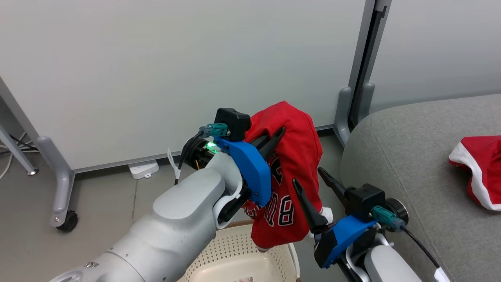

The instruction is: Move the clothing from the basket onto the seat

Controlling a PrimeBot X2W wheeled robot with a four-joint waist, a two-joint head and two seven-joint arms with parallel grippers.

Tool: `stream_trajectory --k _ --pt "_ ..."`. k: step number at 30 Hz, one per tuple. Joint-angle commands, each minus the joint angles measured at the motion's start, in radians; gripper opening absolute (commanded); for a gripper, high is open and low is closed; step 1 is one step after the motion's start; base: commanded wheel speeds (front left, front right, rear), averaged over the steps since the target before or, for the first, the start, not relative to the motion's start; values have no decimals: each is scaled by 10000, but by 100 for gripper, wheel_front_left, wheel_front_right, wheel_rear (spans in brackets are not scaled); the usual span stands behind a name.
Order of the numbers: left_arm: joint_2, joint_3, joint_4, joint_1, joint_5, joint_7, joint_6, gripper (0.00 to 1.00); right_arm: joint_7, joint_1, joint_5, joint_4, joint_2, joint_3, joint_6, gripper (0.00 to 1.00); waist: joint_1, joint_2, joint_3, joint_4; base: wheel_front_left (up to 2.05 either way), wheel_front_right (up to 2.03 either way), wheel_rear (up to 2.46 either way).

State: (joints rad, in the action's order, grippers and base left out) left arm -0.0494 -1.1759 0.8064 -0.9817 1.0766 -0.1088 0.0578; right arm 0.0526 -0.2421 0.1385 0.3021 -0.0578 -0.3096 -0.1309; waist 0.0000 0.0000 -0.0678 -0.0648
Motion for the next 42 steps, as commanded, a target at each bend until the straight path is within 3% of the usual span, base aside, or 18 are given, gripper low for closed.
stream_trajectory --k 1,13,29,30,32,42 --pt "-22 -80 25 -152 94 -99 -41 0 -9 -257 -25 132 35 -69 3 100 0 0 34 -5 0 0 0" --pt "-22 -587 -172 -288 586 -192 -154 0 340 -2239 -37 2252 87 -454 3 100 0 0 213 99 0 0 0" --pt "-21 -989 -701 -366 890 -55 -176 0 557 -3649 524 5185 78 -1609 3 100 0 0 360 394 0 0 0" --pt "-21 -1001 -730 -370 889 -54 -168 0 485 -3672 643 5347 76 -1682 3 85 0 0 358 411 0 0 0" --pt "-20 -1023 -776 -378 864 -52 -135 0 514 -3809 769 5579 75 -1788 3 0 0 0 349 446 0 0 0" --pt "-19 -1059 -664 -340 771 -171 -76 0 1042 -3921 1487 6055 76 -2270 3 0 0 0 217 454 0 0 0"
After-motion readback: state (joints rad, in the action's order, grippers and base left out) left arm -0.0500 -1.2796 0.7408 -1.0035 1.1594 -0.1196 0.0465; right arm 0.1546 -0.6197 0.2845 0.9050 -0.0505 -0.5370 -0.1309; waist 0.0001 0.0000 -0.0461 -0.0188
